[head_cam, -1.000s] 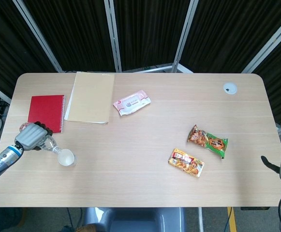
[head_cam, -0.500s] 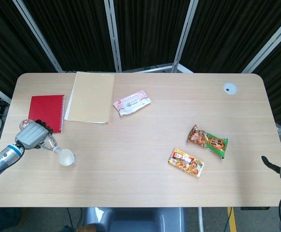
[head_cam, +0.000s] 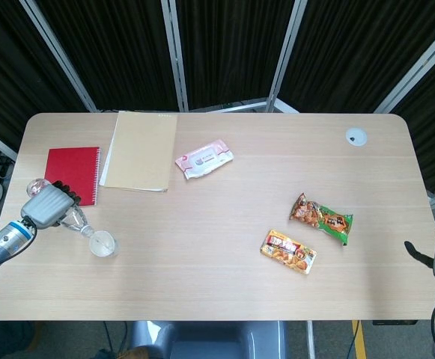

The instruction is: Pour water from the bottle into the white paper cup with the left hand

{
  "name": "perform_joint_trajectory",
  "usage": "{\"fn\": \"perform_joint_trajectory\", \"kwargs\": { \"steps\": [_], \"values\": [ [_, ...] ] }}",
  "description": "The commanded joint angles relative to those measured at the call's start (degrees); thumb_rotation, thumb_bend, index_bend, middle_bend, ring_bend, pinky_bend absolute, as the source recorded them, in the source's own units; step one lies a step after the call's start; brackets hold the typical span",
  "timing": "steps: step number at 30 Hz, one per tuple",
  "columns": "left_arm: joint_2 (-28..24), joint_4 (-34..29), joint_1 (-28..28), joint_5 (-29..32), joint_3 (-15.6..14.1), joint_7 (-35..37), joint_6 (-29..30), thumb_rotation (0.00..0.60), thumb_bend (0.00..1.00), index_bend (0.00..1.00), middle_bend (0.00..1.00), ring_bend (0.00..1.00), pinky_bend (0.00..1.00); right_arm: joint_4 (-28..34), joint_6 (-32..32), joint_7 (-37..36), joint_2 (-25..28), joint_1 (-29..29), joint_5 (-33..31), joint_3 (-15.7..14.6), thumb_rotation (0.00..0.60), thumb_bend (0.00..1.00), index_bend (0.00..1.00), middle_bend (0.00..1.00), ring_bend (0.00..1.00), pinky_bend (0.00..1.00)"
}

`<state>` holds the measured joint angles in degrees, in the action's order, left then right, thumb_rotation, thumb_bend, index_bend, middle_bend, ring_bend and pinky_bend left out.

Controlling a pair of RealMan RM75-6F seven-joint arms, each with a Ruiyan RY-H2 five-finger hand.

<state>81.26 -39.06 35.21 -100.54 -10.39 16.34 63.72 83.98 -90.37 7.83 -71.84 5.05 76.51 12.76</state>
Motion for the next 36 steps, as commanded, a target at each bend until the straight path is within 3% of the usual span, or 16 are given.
{"fn": "perform_joint_trajectory", "kwargs": {
  "steps": [1, 9, 14, 28, 36],
  "values": [
    [-0.2, -0.3, 0.1, 0.0, 0.0, -0.5, 0.2, 0.6, 0.44, 0.54, 0.51, 0.37, 0.39, 0.0, 0.0, 0.0, 0.0, 0.0, 0.0, 0.0, 0.6, 0.0, 0.0, 0.0, 0.0, 0.0],
    [0.0, -0.2, -0.4, 0.3, -0.1, 0.7, 0.7, 0.6, 0.44, 0.54, 0.51, 0.37, 0.39, 0.1, 0.0, 0.0, 0.1, -0.1, 0.0, 0.0, 0.6, 0.0, 0.0, 0.0, 0.0, 0.0],
    [0.9, 0.9, -1.1, 0.6, -0.3, 5.9, 1.6, 0.6, 0.44, 0.54, 0.51, 0.37, 0.39, 0.1, 0.0, 0.1, 0.0, 0.0, 0.0, -0.1, 0.6, 0.0, 0.0, 0.0, 0.0, 0.0],
    [0.6, 0.0, -3.0, 5.1, 1.6, 35.0, 2.4, 0.6, 0.42, 0.54, 0.51, 0.37, 0.39, 0.2, 0.1, 0.8, -0.3, 0.1, 0.0, -0.2, 0.6, 0.0, 0.0, 0.0, 0.0, 0.0],
    [-3.5, -12.3, -0.1, 9.2, 7.1, 54.0, 2.8, 0.6, 0.41, 0.55, 0.51, 0.37, 0.39, 0.6, 0.1, 1.0, -0.2, 0.1, -0.1, 0.0, 0.6, 0.0, 0.0, 0.0, 0.0, 0.0]
  ]
}}
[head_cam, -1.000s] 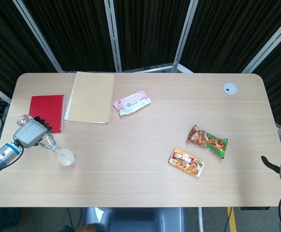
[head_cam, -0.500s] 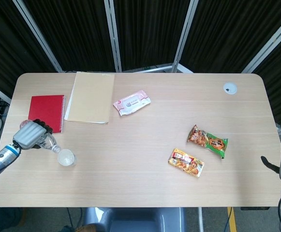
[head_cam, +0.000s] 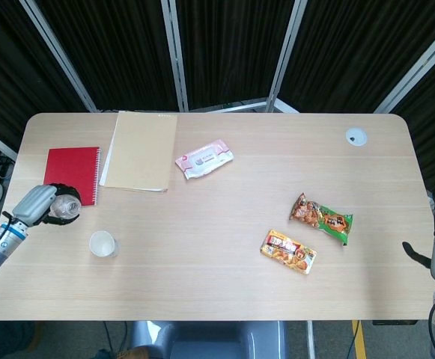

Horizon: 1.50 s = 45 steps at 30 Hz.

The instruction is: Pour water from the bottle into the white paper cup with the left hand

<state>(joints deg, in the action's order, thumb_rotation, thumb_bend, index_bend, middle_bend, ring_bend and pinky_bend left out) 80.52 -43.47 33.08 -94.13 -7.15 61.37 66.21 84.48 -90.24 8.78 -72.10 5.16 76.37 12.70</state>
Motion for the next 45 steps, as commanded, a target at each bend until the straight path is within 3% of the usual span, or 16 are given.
{"fn": "perform_joint_trajectory", "kwargs": {
  "steps": [1, 8, 16, 25, 39, 45],
  "values": [
    [-3.2, -9.4, 2.4, 3.1, 4.4, 9.8, 0.1, 0.6, 0.41, 0.55, 0.51, 0.37, 0.39, 0.2, -0.1, 0.1, 0.1, 0.0, 0.0, 0.1, 0.6, 0.0, 0.0, 0.0, 0.0, 0.0],
    [-3.9, -22.4, 6.4, 7.7, 10.5, 9.5, -3.2, 0.6, 0.41, 0.55, 0.51, 0.37, 0.39, 0.6, -0.2, 0.2, 0.2, 0.0, 0.0, 0.2, 0.6, 0.0, 0.0, 0.0, 0.0, 0.0],
    [2.3, -28.5, 9.3, 14.3, 14.5, 3.1, -10.0, 0.6, 0.41, 0.55, 0.51, 0.37, 0.39, 0.2, 0.4, -0.3, 0.4, 0.0, -0.7, 0.3, 0.6, 0.0, 0.0, 0.0, 0.0, 0.0],
    [11.1, -23.3, 9.3, 17.8, 15.3, -1.1, -13.6, 0.6, 0.4, 0.55, 0.51, 0.37, 0.39, -0.2, 0.9, -1.2, 0.7, -0.3, -1.4, 0.2, 0.6, 0.0, 0.0, 0.0, 0.0, 0.0],
    [19.9, -13.5, 7.3, 15.9, 14.0, -0.7, -13.4, 0.6, 0.27, 0.55, 0.51, 0.37, 0.37, -0.9, 2.1, -1.6, 0.6, 0.0, -2.1, 0.3, 0.6, 0.0, 0.0, 0.0, 0.0, 0.0],
    [21.0, -12.4, 6.8, 14.7, 14.6, -0.5, -11.7, 0.6, 0.18, 0.47, 0.4, 0.29, 0.31, -1.0, 2.2, -1.7, 0.7, 0.0, -2.2, 0.3, 0.6, 0.0, 0.0, 0.0, 0.0, 0.0]
  ]
}}
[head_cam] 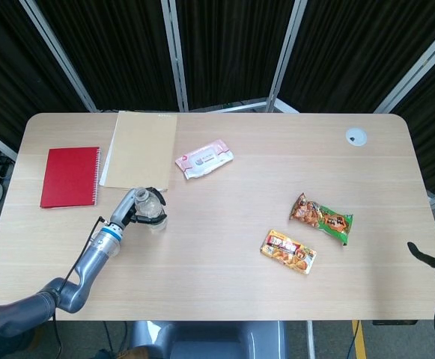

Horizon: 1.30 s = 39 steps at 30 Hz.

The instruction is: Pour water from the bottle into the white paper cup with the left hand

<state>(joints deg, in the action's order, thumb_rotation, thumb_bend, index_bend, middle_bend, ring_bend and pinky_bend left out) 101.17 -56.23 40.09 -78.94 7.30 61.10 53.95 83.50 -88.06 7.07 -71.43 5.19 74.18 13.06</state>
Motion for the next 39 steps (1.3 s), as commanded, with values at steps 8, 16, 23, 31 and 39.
{"fn": "perform_joint_trajectory", "kwargs": {
  "steps": [8, 16, 23, 31, 39],
  "values": [
    [-0.4, -0.4, -0.5, -1.7, -0.6, -0.2, -0.3, 0.6, 0.13, 0.26, 0.23, 0.17, 0.21, 0.1, -0.1, 0.1, 0.0, 0.0, 0.1, 0.0, 0.6, 0.0, 0.0, 0.0, 0.0, 0.0],
    [-1.9, -1.8, -1.0, -2.8, -0.8, 0.7, 0.2, 0.6, 0.13, 0.15, 0.15, 0.12, 0.16, 0.2, -0.3, 0.2, -0.1, -0.1, 0.1, 0.0, 0.6, 0.0, 0.0, 0.0, 0.0, 0.0],
    [-6.5, -5.8, -1.2, -5.0, -1.7, 0.7, 0.8, 0.6, 0.13, 0.02, 0.02, 0.01, 0.03, 0.5, -0.5, 0.2, 0.0, -0.1, 0.1, 0.0, 0.6, 0.0, 0.0, 0.0, 0.0, 0.0],
    [-19.5, -15.8, -2.9, -8.1, -3.2, -1.1, 4.1, 0.6, 0.13, 0.0, 0.0, 0.0, 0.0, 1.9, -1.6, 0.2, 0.5, -0.5, 1.1, -0.2, 0.6, 0.0, 0.0, 0.0, 0.0, 0.0],
    [-29.7, -18.7, -10.4, -10.7, -4.1, -19.1, 18.7, 0.6, 0.12, 0.0, 0.0, 0.0, 0.0, 4.4, -3.1, 0.3, 1.8, -1.2, 2.5, -0.5, 0.6, 0.0, 0.0, 0.0, 0.0, 0.0]
  ]
}}
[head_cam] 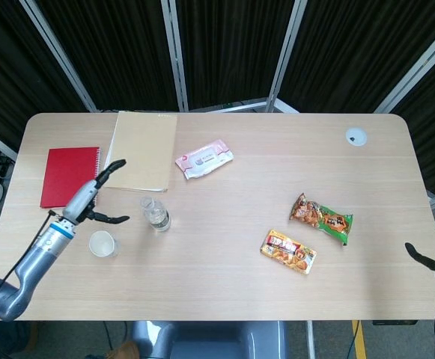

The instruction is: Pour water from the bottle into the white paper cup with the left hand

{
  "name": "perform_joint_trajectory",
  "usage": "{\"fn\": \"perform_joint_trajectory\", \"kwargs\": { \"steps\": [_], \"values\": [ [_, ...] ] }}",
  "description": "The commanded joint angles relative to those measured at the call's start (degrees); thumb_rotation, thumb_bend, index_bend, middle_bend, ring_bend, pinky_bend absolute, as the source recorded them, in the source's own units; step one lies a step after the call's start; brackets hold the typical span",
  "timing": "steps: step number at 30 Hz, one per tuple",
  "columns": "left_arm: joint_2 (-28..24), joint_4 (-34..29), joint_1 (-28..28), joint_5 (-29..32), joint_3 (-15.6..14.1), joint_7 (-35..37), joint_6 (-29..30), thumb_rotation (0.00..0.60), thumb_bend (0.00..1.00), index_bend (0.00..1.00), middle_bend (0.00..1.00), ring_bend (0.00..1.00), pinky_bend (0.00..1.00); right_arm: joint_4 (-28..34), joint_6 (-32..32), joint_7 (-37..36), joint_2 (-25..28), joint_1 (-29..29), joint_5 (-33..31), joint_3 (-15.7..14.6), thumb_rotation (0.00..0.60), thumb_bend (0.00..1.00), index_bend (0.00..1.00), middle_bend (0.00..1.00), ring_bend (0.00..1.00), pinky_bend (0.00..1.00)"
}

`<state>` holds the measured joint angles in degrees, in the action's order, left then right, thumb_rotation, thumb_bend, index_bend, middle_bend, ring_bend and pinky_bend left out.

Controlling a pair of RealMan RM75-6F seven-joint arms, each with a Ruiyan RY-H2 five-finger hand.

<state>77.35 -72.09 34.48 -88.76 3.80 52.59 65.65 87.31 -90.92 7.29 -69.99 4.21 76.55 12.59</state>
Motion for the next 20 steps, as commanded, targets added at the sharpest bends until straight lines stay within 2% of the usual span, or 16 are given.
{"fn": "perform_joint_trajectory", "kwargs": {
  "steps": [1, 8, 13, 16, 20],
  "values": [
    [-7.2, -4.2, -6.0, -0.1, -0.5, -14.3, 8.1, 0.6, 0.11, 0.0, 0.0, 0.0, 0.0, 1.1, -0.3, 0.1, 0.5, -0.3, 0.0, 0.0, 0.6, 0.0, 0.0, 0.0, 0.0, 0.0],
    [-16.0, -22.3, -13.9, 8.2, -2.8, -43.9, 11.5, 0.6, 0.05, 0.0, 0.0, 0.0, 0.0, 3.3, -0.7, -0.1, 2.2, -0.7, 1.2, -0.4, 0.6, 0.0, 0.0, 0.0, 0.0, 0.0],
    [-17.1, -30.0, -18.7, 10.7, -4.6, -58.0, 16.7, 0.6, 0.04, 0.0, 0.0, 0.0, 0.0, 5.0, -1.0, -0.8, 3.5, -0.9, 2.0, -0.5, 0.6, 0.0, 0.0, 0.0, 0.0, 0.0],
    [-16.5, -31.5, -20.3, 10.4, -5.1, -61.8, 18.6, 0.6, 0.04, 0.0, 0.0, 0.0, 0.0, 5.8, -1.4, -1.3, 4.0, -1.1, 2.6, -0.6, 0.6, 0.0, 0.0, 0.0, 0.0, 0.0],
    [-15.9, -31.8, -21.3, 10.1, -4.7, -62.5, 19.8, 0.6, 0.04, 0.0, 0.0, 0.0, 0.0, 6.4, -2.1, -1.3, 4.4, -1.3, 3.6, -0.9, 0.6, 0.0, 0.0, 0.0, 0.0, 0.0]
  ]
}}
